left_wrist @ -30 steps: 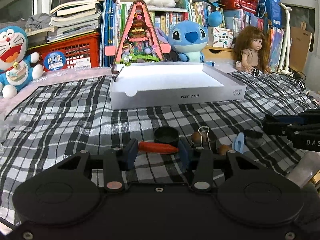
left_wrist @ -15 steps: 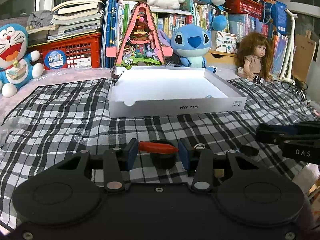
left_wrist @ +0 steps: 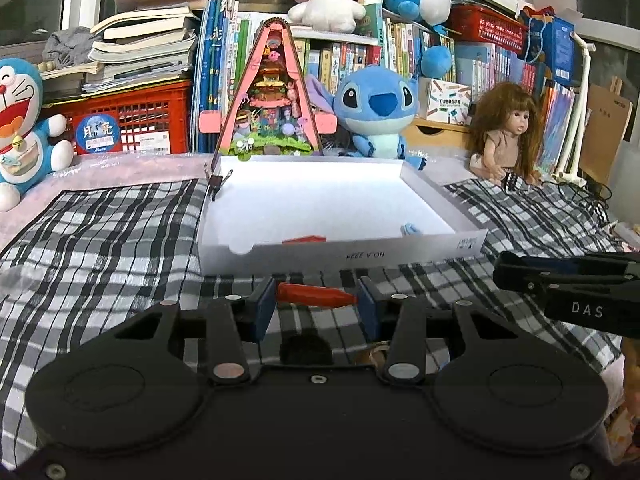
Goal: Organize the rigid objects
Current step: 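Carry the orange stick and black cap over the white tray with both grippers, then open both grippers to release the stick and cap into the tray, then move both grippers back toward the binder clip and remaining objects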
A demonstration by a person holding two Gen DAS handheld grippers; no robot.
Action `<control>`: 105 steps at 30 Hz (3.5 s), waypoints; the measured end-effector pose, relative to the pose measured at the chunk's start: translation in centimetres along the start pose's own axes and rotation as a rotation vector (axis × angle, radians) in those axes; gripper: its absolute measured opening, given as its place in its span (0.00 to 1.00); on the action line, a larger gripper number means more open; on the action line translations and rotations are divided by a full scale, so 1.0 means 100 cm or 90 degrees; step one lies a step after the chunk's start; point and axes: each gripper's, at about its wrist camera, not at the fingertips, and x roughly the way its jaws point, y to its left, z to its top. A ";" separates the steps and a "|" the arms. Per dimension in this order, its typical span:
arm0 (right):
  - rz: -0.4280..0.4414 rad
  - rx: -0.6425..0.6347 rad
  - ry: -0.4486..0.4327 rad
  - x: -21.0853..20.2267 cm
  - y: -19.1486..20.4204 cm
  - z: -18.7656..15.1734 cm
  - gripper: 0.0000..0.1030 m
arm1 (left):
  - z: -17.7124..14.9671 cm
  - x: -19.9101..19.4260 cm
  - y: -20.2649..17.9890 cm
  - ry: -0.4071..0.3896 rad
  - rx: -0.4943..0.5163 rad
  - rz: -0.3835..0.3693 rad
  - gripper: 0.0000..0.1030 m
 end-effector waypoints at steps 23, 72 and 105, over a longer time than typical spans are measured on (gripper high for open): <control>0.026 0.091 0.055 0.047 -0.031 0.060 0.36 | 0.064 0.062 0.017 0.038 -0.060 -0.005 0.40; -0.014 0.060 0.134 0.167 -0.018 0.082 0.49 | 0.068 0.165 0.013 0.122 -0.032 0.080 0.46; 0.056 -0.003 -0.004 0.044 -0.007 0.043 0.86 | 0.025 0.030 -0.008 0.023 0.023 0.003 0.82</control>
